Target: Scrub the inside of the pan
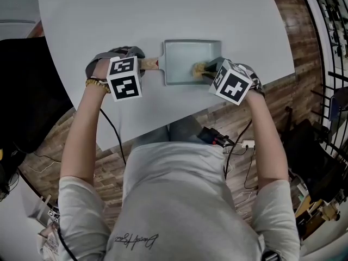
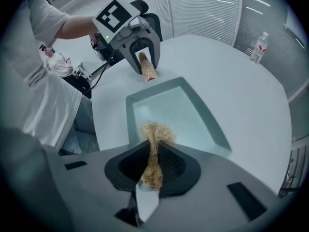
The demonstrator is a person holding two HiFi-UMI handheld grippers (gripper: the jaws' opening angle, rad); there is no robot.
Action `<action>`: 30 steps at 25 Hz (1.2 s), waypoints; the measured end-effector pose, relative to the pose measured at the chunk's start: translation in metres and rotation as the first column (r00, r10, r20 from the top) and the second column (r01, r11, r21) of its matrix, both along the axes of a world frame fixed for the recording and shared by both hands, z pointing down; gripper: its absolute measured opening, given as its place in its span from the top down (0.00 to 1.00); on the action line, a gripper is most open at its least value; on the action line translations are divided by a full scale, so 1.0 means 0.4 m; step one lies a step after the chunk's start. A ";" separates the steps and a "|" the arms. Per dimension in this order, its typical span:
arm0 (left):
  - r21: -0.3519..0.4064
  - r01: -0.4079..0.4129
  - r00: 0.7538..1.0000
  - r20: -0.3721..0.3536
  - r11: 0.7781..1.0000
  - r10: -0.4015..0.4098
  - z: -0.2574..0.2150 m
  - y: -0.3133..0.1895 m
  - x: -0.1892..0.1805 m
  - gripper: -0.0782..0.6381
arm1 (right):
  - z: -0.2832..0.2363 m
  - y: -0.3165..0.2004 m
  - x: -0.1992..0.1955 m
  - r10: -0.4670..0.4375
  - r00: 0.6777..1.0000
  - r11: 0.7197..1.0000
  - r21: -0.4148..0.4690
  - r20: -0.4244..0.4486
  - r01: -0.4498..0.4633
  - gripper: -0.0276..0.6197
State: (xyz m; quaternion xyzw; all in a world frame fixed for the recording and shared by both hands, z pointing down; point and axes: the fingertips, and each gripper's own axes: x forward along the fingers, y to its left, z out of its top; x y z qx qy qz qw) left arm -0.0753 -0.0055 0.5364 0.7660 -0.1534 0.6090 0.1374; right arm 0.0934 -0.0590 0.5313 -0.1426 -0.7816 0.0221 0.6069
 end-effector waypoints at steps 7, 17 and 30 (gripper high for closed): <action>0.024 -0.007 1.000 0.006 1.000 0.007 -0.034 -0.001 0.024 0.64 | -0.053 -0.012 -0.007 0.130 0.986 0.991 0.005 0.105 -0.131 0.85; 0.202 0.162 0.986 -0.074 0.966 -0.150 -0.138 -0.029 0.022 0.87 | -0.117 0.013 0.001 0.262 0.946 0.963 0.007 0.192 -0.268 0.85; 0.275 0.574 0.805 -0.363 0.771 -0.470 -0.312 0.023 0.064 0.88 | -0.205 0.053 0.019 0.383 0.875 0.912 0.025 0.297 -0.409 0.85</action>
